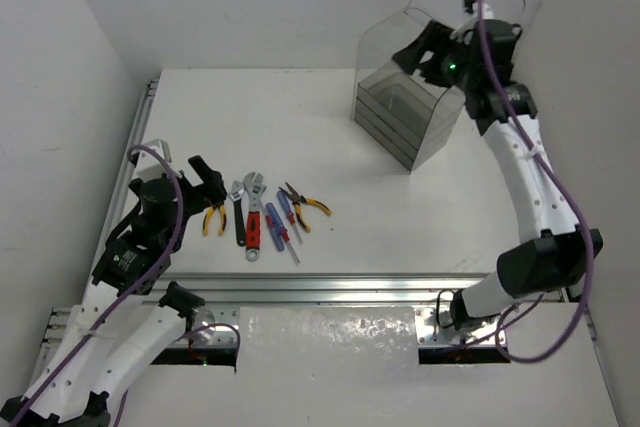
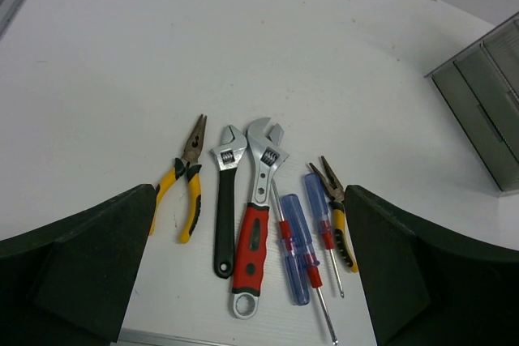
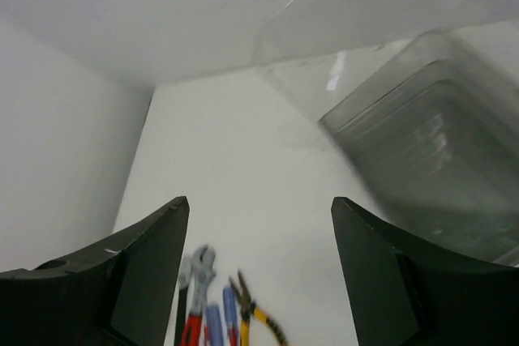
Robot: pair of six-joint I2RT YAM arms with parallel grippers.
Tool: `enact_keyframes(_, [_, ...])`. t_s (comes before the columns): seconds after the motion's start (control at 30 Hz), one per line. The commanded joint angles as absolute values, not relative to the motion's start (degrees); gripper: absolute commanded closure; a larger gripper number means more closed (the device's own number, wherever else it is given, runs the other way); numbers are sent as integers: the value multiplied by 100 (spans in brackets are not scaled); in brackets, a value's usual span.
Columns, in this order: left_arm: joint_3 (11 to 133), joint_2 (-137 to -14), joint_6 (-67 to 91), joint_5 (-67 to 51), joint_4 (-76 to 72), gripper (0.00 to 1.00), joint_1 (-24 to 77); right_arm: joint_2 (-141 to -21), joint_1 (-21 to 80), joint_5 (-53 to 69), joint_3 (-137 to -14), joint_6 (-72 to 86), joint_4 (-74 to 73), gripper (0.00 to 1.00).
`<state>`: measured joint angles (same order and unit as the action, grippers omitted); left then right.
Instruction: Sort the tools into containers
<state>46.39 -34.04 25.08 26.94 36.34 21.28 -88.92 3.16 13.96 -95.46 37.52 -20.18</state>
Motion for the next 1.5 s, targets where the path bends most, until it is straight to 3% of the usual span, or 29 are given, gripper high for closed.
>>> enact_keyframes(0.0, [4755, -3270, 2637, 3005, 3577, 0, 2048, -8271, 1237, 757, -9317, 2858, -2355, 24])
enact_keyframes(0.13, [4755, -3164, 2672, 3059, 3604, 0, 2048, -7876, 2554, -174, -8712, 2321, -2469, 14])
enact_keyframes(0.37, [4737, -3024, 2663, 3032, 3568, 0, 2057, -8708, 4200, -403, -8832, 1251, -3477, 13])
enact_keyframes(0.53, [4737, -3015, 2654, 3041, 3568, 0, 2048, -9878, 4780, -544, -9027, 1274, -3700, 21])
enact_keyframes(0.6, [4755, -3006, 2672, 3067, 3586, 0, 2048, -10272, 4982, -519, -9035, 1362, -3551, 31])
enact_keyframes(0.73, [4755, -2909, 2698, 3155, 3604, 0, 2039, -10932, 5133, -518, -9149, 1468, -3261, 40])
enact_keyframes(0.83, [4720, -2778, 2698, 3164, 3577, 0, 2039, -11476, 5124, -824, -9439, 1127, -3260, 41])
enact_keyframes(1.03, [4711, -2856, 2637, 3050, 3533, 0, 2039, -12479, 4992, -642, -10221, 651, -3638, 40])
enact_keyframes(1.47, [4693, -2883, 2549, 2892, 3445, 0, 2039, -13157, 4641, -70, -10871, 290, -3726, 41])
